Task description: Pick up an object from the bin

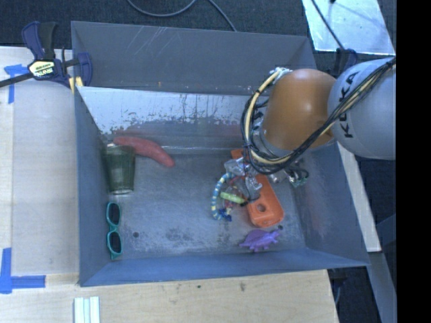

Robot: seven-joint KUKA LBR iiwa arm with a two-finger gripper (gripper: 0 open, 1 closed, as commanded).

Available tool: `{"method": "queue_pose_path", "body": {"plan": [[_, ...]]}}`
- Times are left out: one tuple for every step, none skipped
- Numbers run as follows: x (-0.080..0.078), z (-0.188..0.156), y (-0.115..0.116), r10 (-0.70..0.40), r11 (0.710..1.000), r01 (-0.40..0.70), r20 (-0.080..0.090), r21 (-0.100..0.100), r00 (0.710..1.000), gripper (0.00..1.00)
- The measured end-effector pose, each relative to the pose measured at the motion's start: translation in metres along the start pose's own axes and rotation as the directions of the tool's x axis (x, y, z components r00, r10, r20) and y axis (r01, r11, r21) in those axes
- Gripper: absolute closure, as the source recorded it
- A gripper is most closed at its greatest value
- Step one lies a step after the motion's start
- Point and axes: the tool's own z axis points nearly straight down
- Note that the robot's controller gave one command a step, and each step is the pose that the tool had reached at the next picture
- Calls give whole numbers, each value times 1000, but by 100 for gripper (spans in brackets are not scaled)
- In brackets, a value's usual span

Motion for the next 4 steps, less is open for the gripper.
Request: {"method": "queue_pose_path", "body": {"plan": [[0,0,0,1,1000,-1,0,0,1000,100],[2,-5,1,2,1000,-2,-2,-2,1000,100],[-31,-78,10,-162,987,162,3,0,987,100],[-31,-78,10,-161,987,161,3,0,987,100]]}}
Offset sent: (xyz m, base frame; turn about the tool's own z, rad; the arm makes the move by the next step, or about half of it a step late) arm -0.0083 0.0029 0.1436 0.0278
